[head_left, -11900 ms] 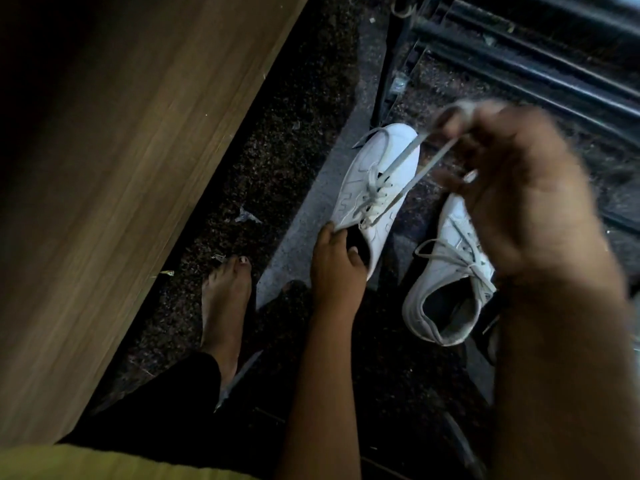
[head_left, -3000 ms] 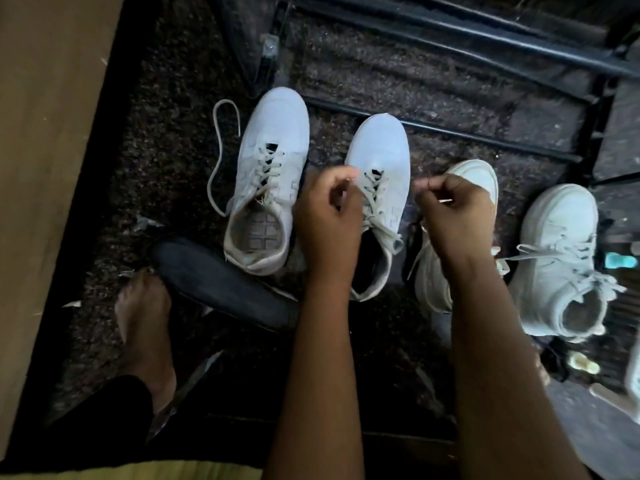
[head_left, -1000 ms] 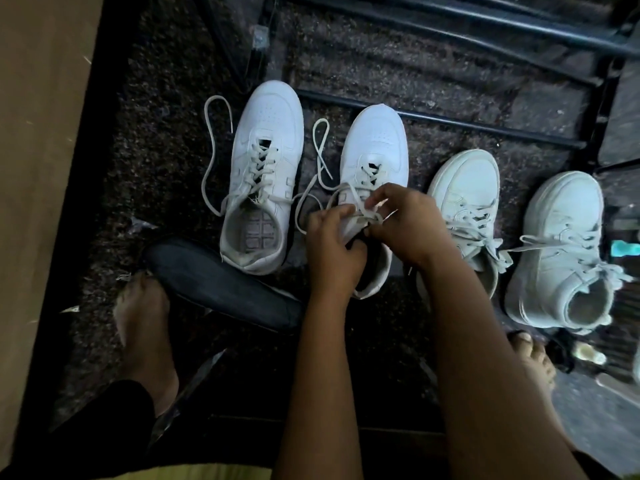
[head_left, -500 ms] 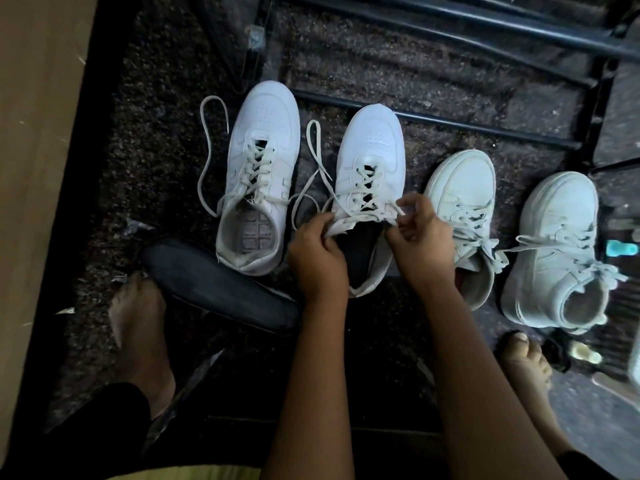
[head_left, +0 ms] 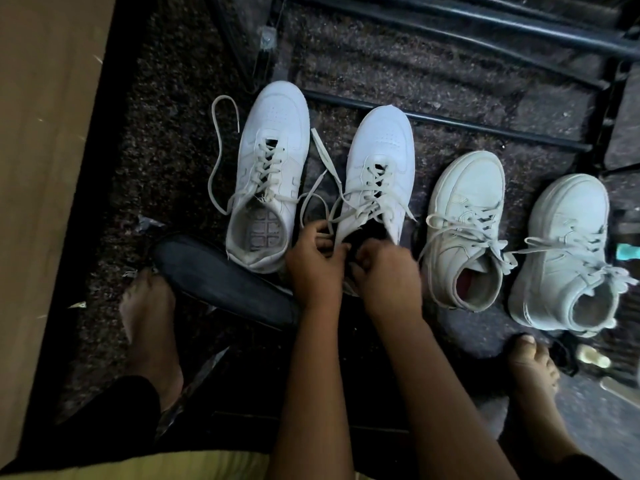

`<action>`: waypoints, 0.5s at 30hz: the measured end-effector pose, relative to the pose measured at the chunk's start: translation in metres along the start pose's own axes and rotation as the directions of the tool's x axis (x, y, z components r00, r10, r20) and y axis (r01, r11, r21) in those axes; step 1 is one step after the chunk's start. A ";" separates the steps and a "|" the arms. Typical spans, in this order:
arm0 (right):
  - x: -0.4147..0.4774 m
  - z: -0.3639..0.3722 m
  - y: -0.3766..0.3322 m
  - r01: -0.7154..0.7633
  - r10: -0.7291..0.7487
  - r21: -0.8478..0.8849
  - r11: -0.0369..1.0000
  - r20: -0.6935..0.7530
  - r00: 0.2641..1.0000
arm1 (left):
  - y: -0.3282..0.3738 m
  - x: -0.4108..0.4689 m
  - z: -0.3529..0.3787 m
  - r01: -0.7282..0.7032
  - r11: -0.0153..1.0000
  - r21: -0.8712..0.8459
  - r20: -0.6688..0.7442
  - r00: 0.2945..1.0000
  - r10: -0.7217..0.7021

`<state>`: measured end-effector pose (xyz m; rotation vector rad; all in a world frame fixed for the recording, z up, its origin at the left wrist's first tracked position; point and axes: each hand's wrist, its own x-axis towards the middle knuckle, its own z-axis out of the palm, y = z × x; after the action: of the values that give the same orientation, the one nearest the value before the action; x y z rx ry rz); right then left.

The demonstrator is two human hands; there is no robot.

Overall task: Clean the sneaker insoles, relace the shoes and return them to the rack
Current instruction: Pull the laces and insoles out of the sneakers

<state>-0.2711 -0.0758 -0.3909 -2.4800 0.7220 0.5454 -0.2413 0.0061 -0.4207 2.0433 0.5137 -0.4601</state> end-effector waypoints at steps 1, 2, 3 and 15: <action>0.002 0.002 -0.004 -0.007 0.019 -0.111 0.994 0.113 0.993 | -0.001 -0.002 -0.002 -0.015 0.998 0.067 -0.003 1.000 0.015; 0.006 0.002 -0.009 -0.011 0.044 -0.178 0.984 0.183 0.982 | 0.000 -0.004 -0.004 -0.028 0.991 0.130 0.002 1.000 0.028; 0.009 0.000 -0.013 -0.015 0.064 -0.213 0.977 0.225 0.972 | 0.000 -0.006 -0.005 -0.033 0.984 0.176 0.008 0.999 0.032; 0.038 0.002 -0.024 0.159 0.009 -0.307 0.938 0.483 0.876 | -0.009 0.004 -0.007 0.090 0.996 0.011 0.048 0.995 -0.090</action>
<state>-0.2277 -0.0712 -0.4033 -2.4969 0.3481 1.2913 -0.2422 0.0165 -0.4258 2.0179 0.5769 -0.5656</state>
